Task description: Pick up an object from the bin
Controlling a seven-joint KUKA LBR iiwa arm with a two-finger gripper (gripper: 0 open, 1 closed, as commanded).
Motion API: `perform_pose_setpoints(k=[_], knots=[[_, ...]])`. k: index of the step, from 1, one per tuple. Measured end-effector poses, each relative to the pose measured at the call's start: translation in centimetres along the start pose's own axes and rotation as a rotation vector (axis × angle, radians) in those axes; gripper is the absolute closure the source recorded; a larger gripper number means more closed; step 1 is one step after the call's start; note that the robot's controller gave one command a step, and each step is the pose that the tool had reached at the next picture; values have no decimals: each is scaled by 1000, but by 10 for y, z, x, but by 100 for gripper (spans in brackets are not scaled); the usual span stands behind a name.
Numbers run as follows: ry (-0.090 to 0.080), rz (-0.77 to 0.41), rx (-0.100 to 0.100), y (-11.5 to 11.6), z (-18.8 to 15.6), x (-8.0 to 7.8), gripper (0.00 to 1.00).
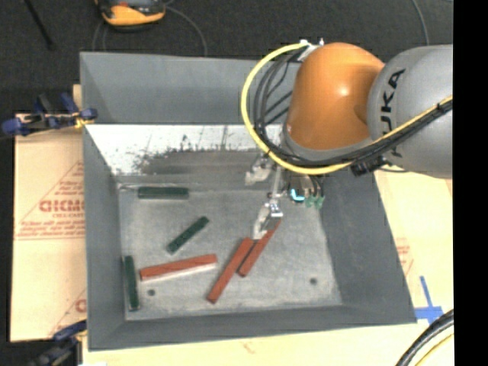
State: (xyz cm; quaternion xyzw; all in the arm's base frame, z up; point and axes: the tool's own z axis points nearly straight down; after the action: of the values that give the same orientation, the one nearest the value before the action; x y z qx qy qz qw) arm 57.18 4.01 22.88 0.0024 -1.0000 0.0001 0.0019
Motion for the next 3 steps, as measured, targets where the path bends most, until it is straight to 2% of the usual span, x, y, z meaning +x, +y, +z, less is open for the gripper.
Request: perform_pose_setpoints(k=[1, 2, 3], knots=[[-8, 1, -1, 0, -5, -1, 0], [-14, -23, 1, 6, 47, 3, 0], [-11, -2, -2, -7, 108, 26, 0]])
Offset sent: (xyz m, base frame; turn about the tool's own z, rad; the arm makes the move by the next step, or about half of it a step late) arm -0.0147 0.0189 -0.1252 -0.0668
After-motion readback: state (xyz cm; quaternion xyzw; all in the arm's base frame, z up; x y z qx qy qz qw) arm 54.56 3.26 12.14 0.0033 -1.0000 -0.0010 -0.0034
